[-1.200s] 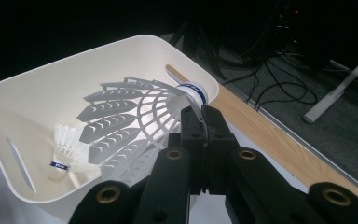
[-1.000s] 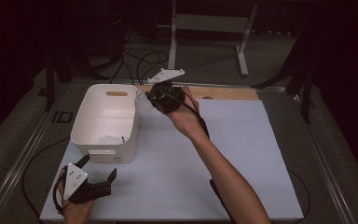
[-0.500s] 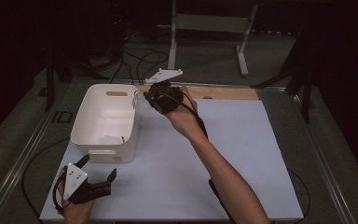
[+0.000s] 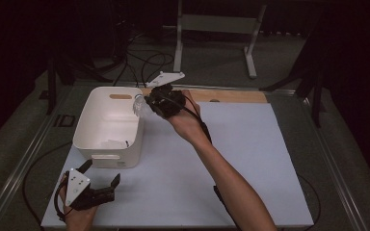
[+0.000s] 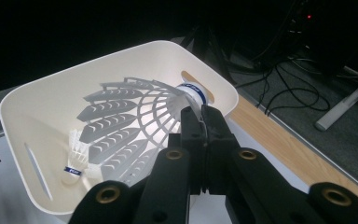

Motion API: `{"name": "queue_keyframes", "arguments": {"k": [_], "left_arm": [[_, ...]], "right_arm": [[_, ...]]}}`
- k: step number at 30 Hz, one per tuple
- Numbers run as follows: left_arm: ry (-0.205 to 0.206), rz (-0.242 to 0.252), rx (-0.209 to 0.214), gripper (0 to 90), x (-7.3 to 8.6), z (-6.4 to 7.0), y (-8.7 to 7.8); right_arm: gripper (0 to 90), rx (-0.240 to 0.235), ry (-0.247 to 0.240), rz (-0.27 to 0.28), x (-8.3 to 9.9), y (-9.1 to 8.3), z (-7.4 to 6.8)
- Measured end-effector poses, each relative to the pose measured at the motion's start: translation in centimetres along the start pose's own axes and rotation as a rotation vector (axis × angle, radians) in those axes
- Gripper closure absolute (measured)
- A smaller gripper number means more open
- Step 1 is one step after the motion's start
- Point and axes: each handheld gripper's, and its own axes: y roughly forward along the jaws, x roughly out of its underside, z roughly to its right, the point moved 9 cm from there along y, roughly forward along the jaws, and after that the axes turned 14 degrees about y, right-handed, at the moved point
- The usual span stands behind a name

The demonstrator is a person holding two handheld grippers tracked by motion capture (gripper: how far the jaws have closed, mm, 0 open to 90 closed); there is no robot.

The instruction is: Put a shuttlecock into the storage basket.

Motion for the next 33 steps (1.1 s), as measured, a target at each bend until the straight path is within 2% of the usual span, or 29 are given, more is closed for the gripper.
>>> {"name": "queue_keyframes", "arguments": {"k": [12, 33], "left_arm": [[0.0, 0.0, 0.001, 0.0, 0.0, 0.0, 0.0], [0.006, -0.004, 0.004, 0.0, 0.0, 0.1, 0.0]], "right_arm": [[89.0, -0.024, 0.015, 0.0, 0.0, 0.3, -0.4], [89.0, -0.036, 0.004, -0.003, -0.2, 0.9, -1.4]]}}
